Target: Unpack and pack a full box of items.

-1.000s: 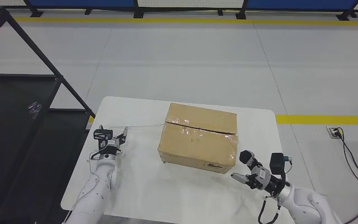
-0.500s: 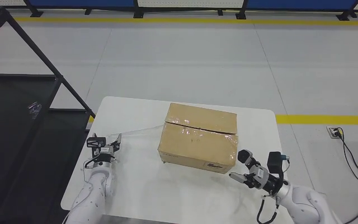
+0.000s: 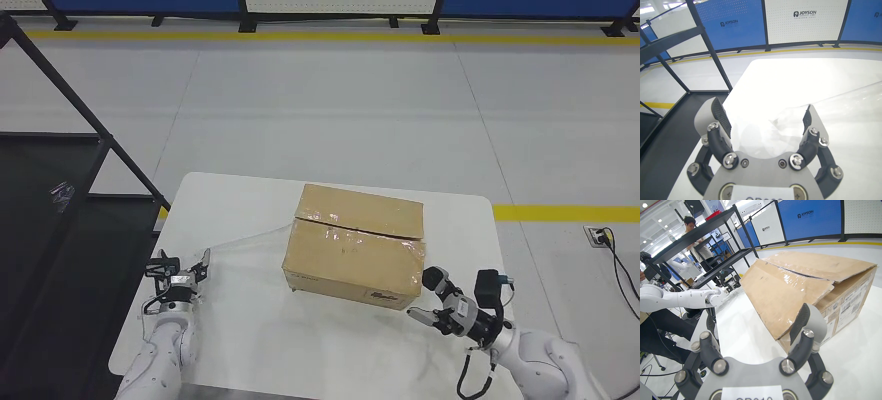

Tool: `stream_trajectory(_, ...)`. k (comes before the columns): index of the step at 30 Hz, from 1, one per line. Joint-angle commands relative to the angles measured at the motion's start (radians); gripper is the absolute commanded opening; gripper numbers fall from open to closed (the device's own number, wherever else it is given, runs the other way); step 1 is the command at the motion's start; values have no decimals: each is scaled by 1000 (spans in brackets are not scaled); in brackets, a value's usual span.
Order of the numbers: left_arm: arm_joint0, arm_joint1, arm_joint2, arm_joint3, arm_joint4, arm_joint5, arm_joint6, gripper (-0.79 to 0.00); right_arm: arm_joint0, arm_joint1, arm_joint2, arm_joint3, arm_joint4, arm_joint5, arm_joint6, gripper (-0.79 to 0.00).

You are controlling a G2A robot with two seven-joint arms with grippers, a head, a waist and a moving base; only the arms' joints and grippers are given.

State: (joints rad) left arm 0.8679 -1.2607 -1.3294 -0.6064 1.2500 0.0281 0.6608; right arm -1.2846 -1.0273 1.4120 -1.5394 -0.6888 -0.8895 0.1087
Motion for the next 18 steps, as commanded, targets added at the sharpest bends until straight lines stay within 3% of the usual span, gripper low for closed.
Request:
stream_trajectory(1, 20, 6, -2, -30, 25, -18, 3, 0, 2, 0, -2, 1, 1, -1, 1, 0)
stream_trajectory(7, 64, 23, -22, -97, 56, -67, -26, 0, 1, 0, -1, 4, 1, -5, 0, 0)
stream_trajectory(18, 116, 39, -70, -171, 67, -29, -108, 0, -7, 1, 3, 0, -5, -6, -1, 0)
